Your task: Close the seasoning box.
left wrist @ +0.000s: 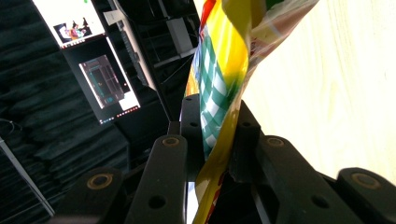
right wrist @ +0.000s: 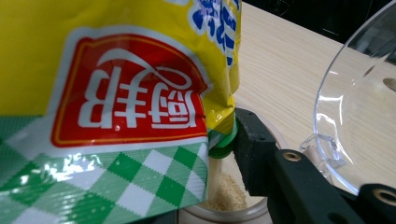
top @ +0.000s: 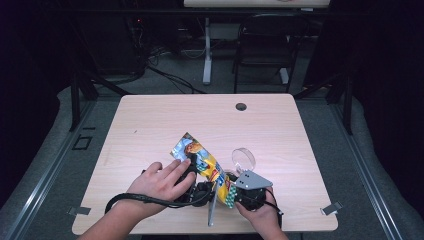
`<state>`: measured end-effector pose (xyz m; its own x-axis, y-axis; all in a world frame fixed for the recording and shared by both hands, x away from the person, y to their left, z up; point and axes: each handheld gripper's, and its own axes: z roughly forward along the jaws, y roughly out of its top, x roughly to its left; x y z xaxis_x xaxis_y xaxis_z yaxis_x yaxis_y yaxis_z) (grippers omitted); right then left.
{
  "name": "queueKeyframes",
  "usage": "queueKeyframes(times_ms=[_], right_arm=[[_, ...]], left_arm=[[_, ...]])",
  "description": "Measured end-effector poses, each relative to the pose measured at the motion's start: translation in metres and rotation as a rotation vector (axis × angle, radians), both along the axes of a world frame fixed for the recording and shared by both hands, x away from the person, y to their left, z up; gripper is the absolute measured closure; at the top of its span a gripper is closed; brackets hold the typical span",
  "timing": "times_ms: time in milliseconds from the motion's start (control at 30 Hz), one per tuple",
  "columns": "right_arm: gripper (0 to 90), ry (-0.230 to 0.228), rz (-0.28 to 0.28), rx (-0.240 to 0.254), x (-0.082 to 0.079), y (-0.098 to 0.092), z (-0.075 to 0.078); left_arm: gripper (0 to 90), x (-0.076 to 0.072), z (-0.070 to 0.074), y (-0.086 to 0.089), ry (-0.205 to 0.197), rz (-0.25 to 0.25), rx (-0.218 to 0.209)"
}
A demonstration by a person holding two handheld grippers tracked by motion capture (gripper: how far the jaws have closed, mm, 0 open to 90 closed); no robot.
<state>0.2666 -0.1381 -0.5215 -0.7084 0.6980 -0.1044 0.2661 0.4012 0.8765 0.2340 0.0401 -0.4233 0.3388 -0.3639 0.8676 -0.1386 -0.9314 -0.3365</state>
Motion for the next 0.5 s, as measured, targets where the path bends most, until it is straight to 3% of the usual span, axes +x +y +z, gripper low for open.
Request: queueKeyframes(times_ms=[500], right_arm=[[71.0, -0.005, -0.003, 0.007, 0.0003, 0.0000, -0.0001]], left_arm=[[81.3, -0.0014, 0.0018, -0.0025, -0.003, -0.012, 0.001]])
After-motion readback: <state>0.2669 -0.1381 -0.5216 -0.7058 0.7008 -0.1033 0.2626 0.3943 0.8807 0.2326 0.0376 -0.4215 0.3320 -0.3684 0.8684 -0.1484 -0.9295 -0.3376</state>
